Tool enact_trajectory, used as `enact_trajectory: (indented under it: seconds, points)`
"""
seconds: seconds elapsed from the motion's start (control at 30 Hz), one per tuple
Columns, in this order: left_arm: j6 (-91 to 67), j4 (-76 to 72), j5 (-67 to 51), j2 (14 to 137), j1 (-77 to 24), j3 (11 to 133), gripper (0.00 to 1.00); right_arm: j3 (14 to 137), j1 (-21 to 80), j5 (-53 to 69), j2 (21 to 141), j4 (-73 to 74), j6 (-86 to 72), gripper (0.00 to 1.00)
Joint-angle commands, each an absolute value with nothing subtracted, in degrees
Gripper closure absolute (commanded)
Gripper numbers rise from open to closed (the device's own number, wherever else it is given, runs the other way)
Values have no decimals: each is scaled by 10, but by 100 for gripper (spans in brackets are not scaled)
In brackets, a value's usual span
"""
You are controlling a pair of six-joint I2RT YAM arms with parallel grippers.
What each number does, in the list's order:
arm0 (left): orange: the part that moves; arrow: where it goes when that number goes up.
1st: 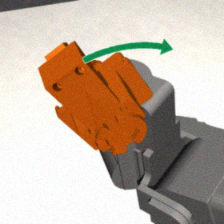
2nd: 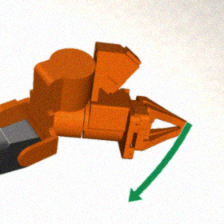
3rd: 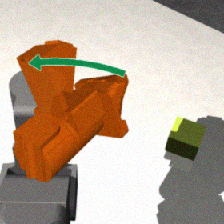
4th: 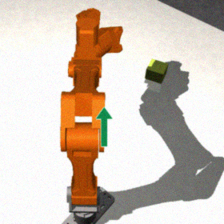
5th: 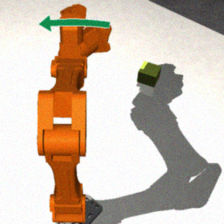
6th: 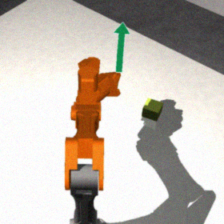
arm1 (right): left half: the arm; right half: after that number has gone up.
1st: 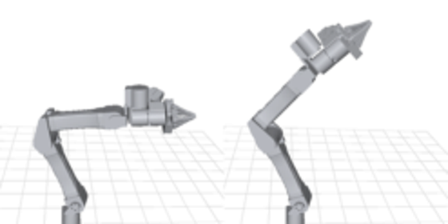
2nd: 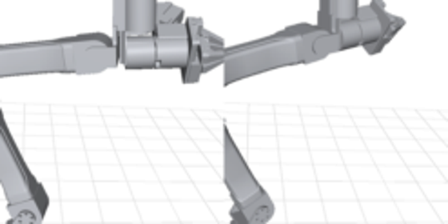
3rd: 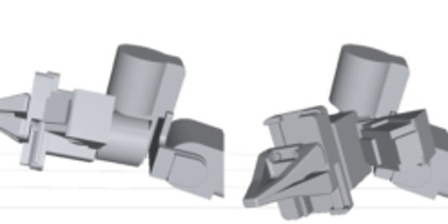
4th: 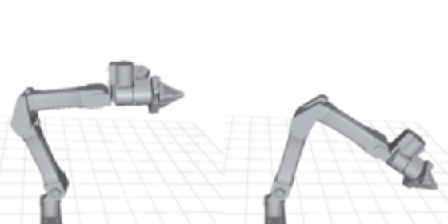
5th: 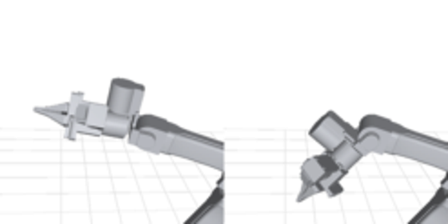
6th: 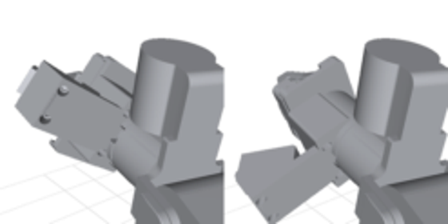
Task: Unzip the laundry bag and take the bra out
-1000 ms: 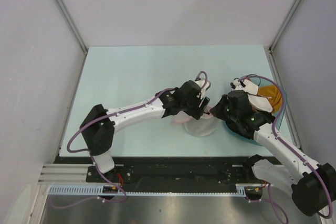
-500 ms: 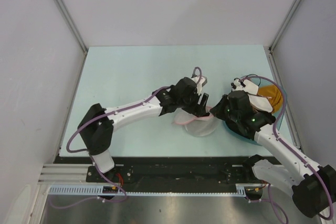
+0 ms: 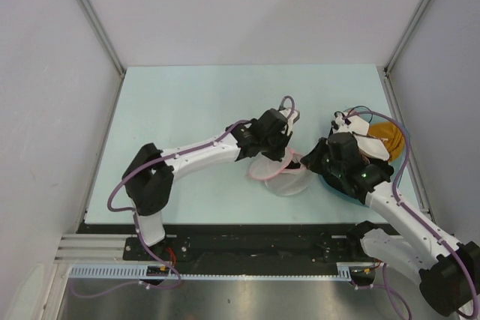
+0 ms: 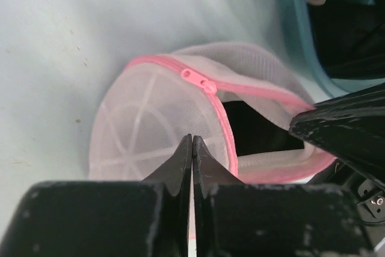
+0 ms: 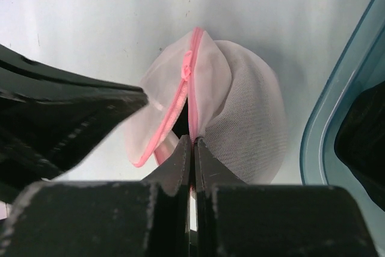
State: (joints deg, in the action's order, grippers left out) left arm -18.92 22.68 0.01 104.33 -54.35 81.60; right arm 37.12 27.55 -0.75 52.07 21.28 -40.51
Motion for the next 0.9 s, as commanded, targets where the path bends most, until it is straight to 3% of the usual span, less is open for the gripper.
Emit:
enact_trajectory:
  seconds: [0.0, 0.2, 0.27, 0.3, 0.37, 0.4, 0.5, 0.63, 0.87]
  points:
    - [-160, 250, 26, 974, -543, 856, 100, 347, 279, -10, 494, 207, -416, 100]
    - [-153, 254, 6, 953, -543, 862, 99, 327, 278, -6, 487, 186, -430, 100]
    - [-154, 263, -19, 962, -544, 864, 81, 327, 279, -7, 487, 185, -430, 100]
    - [-156, 267, -28, 968, -544, 862, 60, 326, 279, -5, 487, 184, -431, 100]
    - [-168, 268, -37, 983, -548, 852, 48, 326, 278, -6, 486, 185, -432, 100]
    - [-172, 265, -31, 986, -552, 846, 33, 327, 279, -6, 484, 185, -433, 100]
    - [-173, 255, -1, 993, -567, 824, 19, 327, 279, -7, 483, 185, -433, 100]
    - [-168, 244, 19, 1005, -576, 811, 17, 327, 279, 10, 484, 183, -434, 100]
    - [-149, 236, 33, 1037, -585, 809, 24, 326, 279, 12, 487, 178, -437, 100]
